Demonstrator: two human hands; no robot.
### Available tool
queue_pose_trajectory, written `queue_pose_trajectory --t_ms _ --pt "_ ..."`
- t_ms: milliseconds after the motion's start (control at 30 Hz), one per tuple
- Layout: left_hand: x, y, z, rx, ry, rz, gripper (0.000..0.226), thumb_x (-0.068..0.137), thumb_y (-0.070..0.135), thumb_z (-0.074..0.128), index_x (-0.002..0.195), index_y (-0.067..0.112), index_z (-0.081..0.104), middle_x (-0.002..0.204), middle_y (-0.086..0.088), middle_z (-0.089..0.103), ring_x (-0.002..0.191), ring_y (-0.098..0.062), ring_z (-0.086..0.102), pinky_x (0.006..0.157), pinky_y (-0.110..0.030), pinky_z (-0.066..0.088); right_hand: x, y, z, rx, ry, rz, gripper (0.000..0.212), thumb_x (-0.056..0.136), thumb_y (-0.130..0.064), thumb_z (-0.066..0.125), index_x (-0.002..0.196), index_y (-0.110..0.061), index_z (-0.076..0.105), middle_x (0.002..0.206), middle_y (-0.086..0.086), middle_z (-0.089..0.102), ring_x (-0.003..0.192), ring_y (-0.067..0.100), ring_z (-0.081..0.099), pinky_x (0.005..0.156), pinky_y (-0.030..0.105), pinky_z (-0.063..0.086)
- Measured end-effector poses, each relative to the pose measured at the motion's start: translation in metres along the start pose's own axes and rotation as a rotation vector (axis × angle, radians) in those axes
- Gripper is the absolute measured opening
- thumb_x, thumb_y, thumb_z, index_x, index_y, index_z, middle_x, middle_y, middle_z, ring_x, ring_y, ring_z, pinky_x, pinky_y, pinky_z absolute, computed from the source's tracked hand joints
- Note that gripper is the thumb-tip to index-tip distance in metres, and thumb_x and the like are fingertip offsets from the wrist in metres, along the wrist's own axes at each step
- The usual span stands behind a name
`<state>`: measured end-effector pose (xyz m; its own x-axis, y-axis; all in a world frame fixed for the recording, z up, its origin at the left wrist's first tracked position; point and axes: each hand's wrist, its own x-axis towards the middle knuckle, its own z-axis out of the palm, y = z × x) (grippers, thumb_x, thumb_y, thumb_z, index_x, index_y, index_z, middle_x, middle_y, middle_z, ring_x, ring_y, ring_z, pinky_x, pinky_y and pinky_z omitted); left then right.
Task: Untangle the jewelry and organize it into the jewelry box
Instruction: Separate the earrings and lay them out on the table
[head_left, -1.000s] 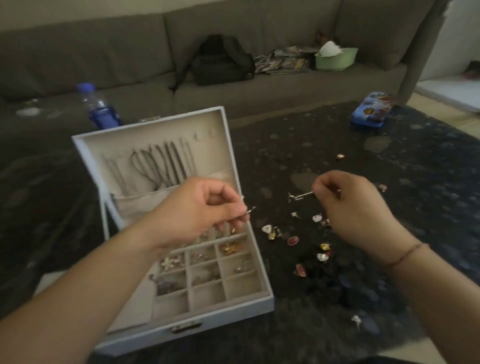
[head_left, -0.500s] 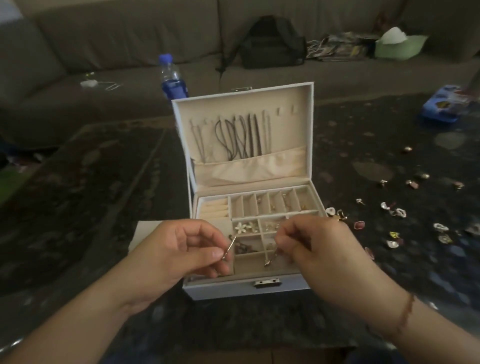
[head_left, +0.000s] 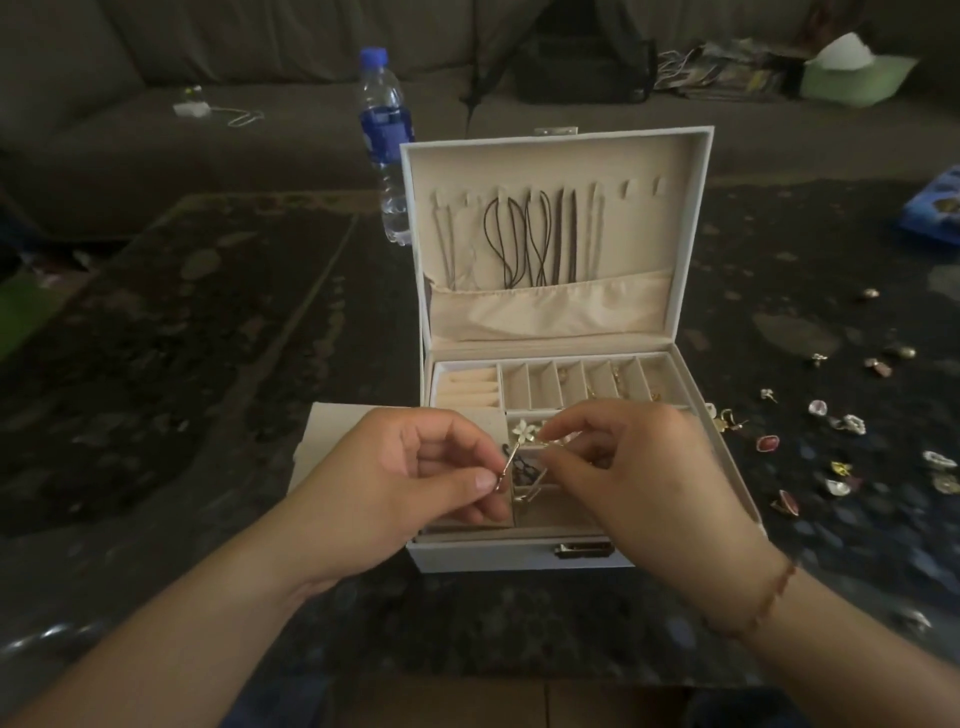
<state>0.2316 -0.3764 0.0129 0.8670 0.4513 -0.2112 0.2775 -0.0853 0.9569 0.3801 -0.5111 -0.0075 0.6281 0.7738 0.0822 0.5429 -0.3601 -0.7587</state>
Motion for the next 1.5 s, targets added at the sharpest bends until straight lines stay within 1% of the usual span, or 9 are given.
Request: queue_pose_trajectory --t_ms 100,267,467,700,800,1033,1200,1367,1500 --pt "0.001 -0.002 0.000 0.010 -0.001 0.014 0.014 0.087 -0.002 0.067 0.089 0.011 0.072 0.080 -0.009 0.075 0.079 -0.024 0.074 0.069 -0.025 0.057 -0.002 0.004 -0.001 -0.003 0.002 -0.003 0.013 0.085 -0.026 0.072 0.095 -0.034 0.072 0.067 -0.015 0.071 0.064 -0.005 0.063 0.060 0.008 0.048" --pt "0.001 -0.008 0.002 0.067 0.036 0.067 0.016 0.086 0.001 0.070 0.089 0.017 0.072 0.081 -0.005 0.075 0.081 -0.024 0.074 0.076 -0.036 0.059 -0.009 0.010 -0.009 -0.073 -0.092 0.006 0.013 0.086 -0.034 0.071 0.092 -0.045 0.067 0.074 -0.026 0.070 0.072 -0.004 0.067 0.071 0.030 0.060" --pt "0.003 -0.011 0.007 0.177 0.064 0.118 0.018 0.085 0.007 0.074 0.090 0.024 0.072 0.083 0.003 0.075 0.084 -0.018 0.074 0.082 -0.040 0.060 -0.011 0.009 -0.010 -0.118 -0.146 -0.039 0.017 0.086 -0.034 0.070 0.094 -0.048 0.067 0.080 -0.031 0.067 0.081 -0.013 0.063 0.075 0.020 0.058" --pt "0.002 -0.014 0.016 0.366 0.119 0.214 0.020 0.084 0.014 0.076 0.091 0.033 0.073 0.086 0.017 0.072 0.086 -0.006 0.070 0.078 -0.026 0.059 -0.011 0.011 -0.017 -0.250 -0.122 -0.184 0.023 0.083 -0.026 0.075 0.102 -0.037 0.073 0.078 -0.034 0.056 0.072 -0.012 0.059 0.070 0.013 0.054" --pt "0.003 -0.015 0.022 0.458 0.135 0.301 0.019 0.085 0.016 0.075 0.093 0.032 0.073 0.087 0.020 0.070 0.086 -0.001 0.069 0.076 -0.017 0.057 -0.005 0.015 -0.028 -0.193 -0.035 -0.190 0.015 0.083 -0.025 0.074 0.095 -0.035 0.075 0.063 -0.037 0.055 0.066 -0.013 0.057 0.061 0.004 0.043" --pt "0.008 -0.019 0.034 0.512 0.143 0.433 0.023 0.086 0.014 0.075 0.105 0.026 0.070 0.091 0.024 0.068 0.090 0.007 0.066 0.077 -0.007 0.050 -0.006 0.011 -0.029 -0.300 -0.161 -0.330 0.027 0.083 -0.055 0.051 0.090 -0.039 0.072 0.081 -0.025 0.064 0.075 -0.003 0.060 0.061 0.026 0.053" --pt "0.009 -0.023 0.035 0.480 0.145 0.435 0.025 0.086 0.013 0.074 0.107 0.027 0.068 0.093 0.022 0.069 0.093 0.005 0.067 0.080 -0.013 0.054 -0.008 0.013 -0.025 -0.422 -0.152 -0.364 0.015 0.081 -0.047 0.060 0.086 -0.038 0.070 0.077 -0.021 0.060 0.070 -0.002 0.052 0.054 0.019 0.044" --pt "0.011 -0.024 0.034 0.454 0.151 0.423 0.025 0.086 0.013 0.074 0.105 0.027 0.069 0.094 0.019 0.072 0.092 0.001 0.069 0.081 -0.019 0.057 -0.008 0.015 -0.023 -0.472 -0.112 -0.387 0.025 0.084 -0.049 0.046 0.082 -0.037 0.068 0.073 -0.020 0.056 0.068 0.002 0.052 0.050 0.022 0.045" --pt "0.010 -0.024 0.035 0.483 0.158 0.441 0.026 0.087 0.013 0.072 0.108 0.028 0.068 0.097 0.020 0.070 0.095 0.003 0.067 0.083 -0.018 0.056 -0.009 0.010 -0.021 -0.530 -0.124 -0.381 0.019 0.080 -0.043 0.048 0.075 -0.035 0.065 0.067 -0.017 0.053 0.062 0.004 0.051 0.047 0.019 0.034"
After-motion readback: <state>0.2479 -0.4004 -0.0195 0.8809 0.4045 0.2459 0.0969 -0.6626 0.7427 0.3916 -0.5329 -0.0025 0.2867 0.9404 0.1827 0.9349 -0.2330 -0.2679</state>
